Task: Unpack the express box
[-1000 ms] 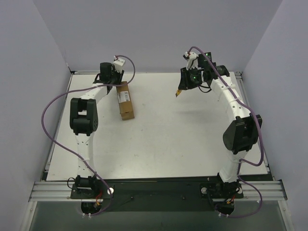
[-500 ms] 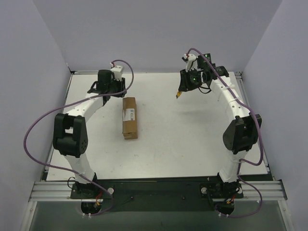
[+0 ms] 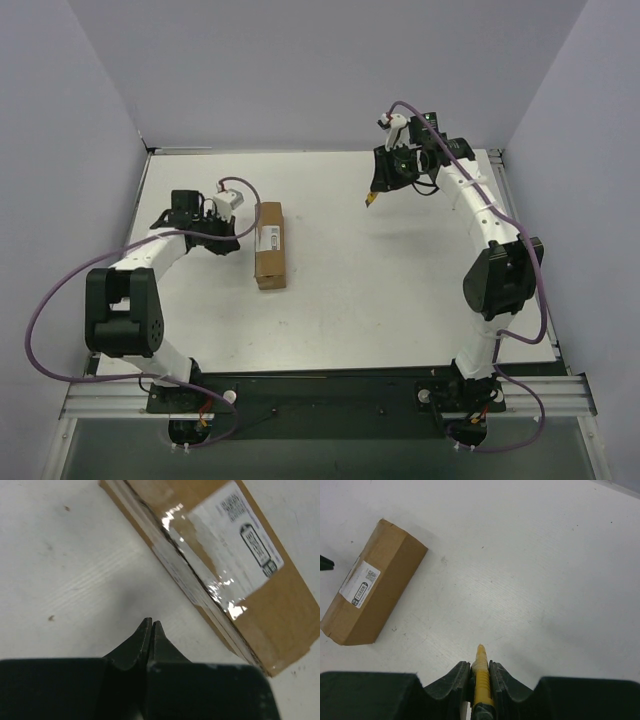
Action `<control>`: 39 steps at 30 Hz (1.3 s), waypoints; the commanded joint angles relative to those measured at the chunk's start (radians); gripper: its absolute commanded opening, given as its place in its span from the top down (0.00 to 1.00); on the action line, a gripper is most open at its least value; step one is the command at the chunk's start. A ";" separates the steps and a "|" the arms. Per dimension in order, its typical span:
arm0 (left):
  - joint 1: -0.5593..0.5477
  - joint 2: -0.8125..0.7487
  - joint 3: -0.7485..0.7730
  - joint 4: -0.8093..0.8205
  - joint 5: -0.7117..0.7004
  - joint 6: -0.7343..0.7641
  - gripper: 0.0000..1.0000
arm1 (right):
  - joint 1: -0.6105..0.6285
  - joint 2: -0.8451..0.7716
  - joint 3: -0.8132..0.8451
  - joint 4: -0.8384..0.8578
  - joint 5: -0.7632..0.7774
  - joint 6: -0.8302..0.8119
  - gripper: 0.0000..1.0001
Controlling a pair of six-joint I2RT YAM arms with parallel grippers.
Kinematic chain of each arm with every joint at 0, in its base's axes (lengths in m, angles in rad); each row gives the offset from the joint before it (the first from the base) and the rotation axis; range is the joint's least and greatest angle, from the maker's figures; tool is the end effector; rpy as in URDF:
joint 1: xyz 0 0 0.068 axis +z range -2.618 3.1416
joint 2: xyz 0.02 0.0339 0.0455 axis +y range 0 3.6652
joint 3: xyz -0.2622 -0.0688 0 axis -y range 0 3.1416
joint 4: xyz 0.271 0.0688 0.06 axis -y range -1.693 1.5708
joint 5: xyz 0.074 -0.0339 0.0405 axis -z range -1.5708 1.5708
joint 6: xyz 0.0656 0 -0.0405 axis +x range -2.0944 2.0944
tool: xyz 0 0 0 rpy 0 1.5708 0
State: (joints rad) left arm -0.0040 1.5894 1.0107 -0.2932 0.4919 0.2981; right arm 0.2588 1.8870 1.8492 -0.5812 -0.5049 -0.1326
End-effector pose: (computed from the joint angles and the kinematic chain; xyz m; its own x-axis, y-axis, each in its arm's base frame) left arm 0.3693 -0.0325 0.1767 -0.6415 0.2615 -0.7212 0.5187 0.8405 -0.1567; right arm 0.4575 0.1539 0.3362 -0.4760 -0.2457 -0.8444 -0.6737 0.7191 0.1705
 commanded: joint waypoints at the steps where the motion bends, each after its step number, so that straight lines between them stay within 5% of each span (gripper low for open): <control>1: -0.082 -0.010 0.025 -0.073 0.184 0.168 1.00 | 0.013 -0.009 0.041 -0.003 -0.024 0.007 1.00; 10: -0.375 0.132 0.182 -0.063 0.249 0.274 1.00 | 0.011 -0.022 0.027 -0.011 -0.023 -0.001 1.00; 18: -0.280 0.190 0.373 -0.343 0.410 0.342 1.00 | -0.007 -0.037 0.028 -0.022 -0.035 -0.025 1.00; 22: -0.176 0.204 0.434 -0.278 0.395 0.155 0.83 | -0.012 -0.032 0.047 -0.023 -0.082 -0.038 1.00; 27: -0.139 0.248 0.428 0.028 0.212 -0.157 0.67 | 0.051 -0.051 0.076 0.003 -0.046 -0.097 1.00; 39: -0.148 0.402 0.425 0.114 0.223 -0.355 0.62 | 0.115 -0.166 -0.013 0.069 -0.038 -0.165 1.00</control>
State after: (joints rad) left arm -0.1356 2.0174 1.4548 -0.2333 0.7410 0.0082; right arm 0.3759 1.8225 1.8668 -0.5411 -0.5285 -0.2489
